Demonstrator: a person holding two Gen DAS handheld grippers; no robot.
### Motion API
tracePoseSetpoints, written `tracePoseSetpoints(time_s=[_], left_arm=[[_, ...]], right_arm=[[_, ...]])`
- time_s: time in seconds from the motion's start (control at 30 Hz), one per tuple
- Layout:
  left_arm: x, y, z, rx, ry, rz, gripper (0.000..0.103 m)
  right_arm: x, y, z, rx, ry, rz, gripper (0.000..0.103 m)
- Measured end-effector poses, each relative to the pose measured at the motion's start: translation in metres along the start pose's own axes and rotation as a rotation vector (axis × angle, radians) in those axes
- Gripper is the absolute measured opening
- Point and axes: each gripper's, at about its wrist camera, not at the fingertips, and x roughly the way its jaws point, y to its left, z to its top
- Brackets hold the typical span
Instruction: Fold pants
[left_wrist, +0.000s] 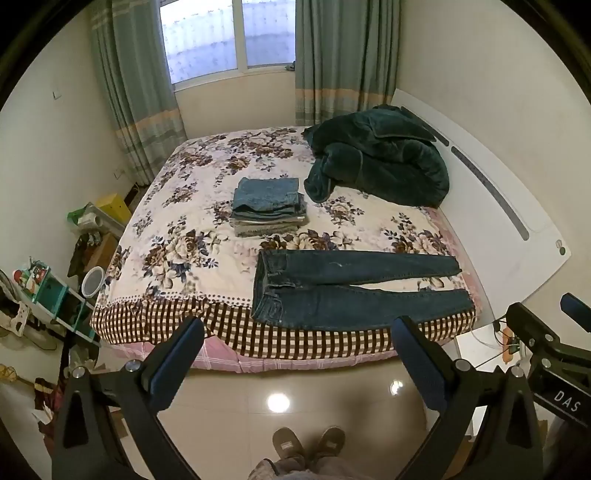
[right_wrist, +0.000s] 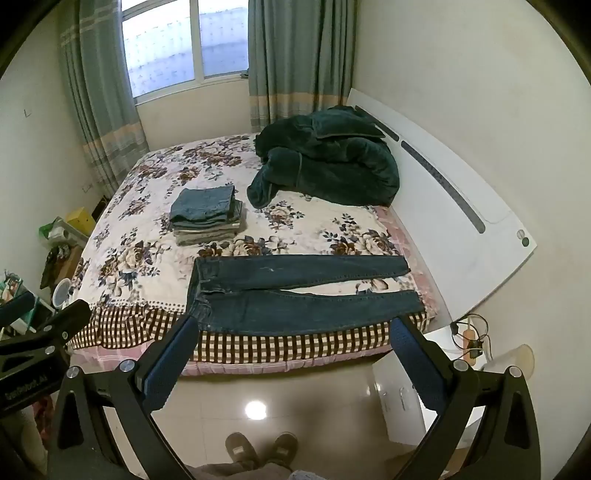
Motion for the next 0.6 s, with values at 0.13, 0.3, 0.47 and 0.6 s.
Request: tracePoseSetpoints(time_s=[0.13, 0.3, 0.47, 0.6], left_arm=[[-0.0011, -0.0003, -0.0004, -0.006, -0.009, -0.003, 0.103], [-0.0005, 0.0005, -0.0010, -0.009, -0.011, -0.004, 0.103], [0.0005, 0.0015, -0.0012, -0.012, -0.010, -0.007, 0.103], [0.0031, -0.0016, -0.0011, -0.009, -0.011, -0.010, 0.103]], right_arm=[[0.0006, 0.0000, 0.0006, 0.002, -0.004, 0.001, 0.103], [0.0010, -0.0005, 0.0014, 0.013, 0.005, 0.012, 0.103], [-0.0001, 0.0037, 0.0020, -0.001, -0.002, -0.002, 0.103], [0.0055, -0.0011, 0.0050, 0.005, 0.002, 0.005, 0.103]])
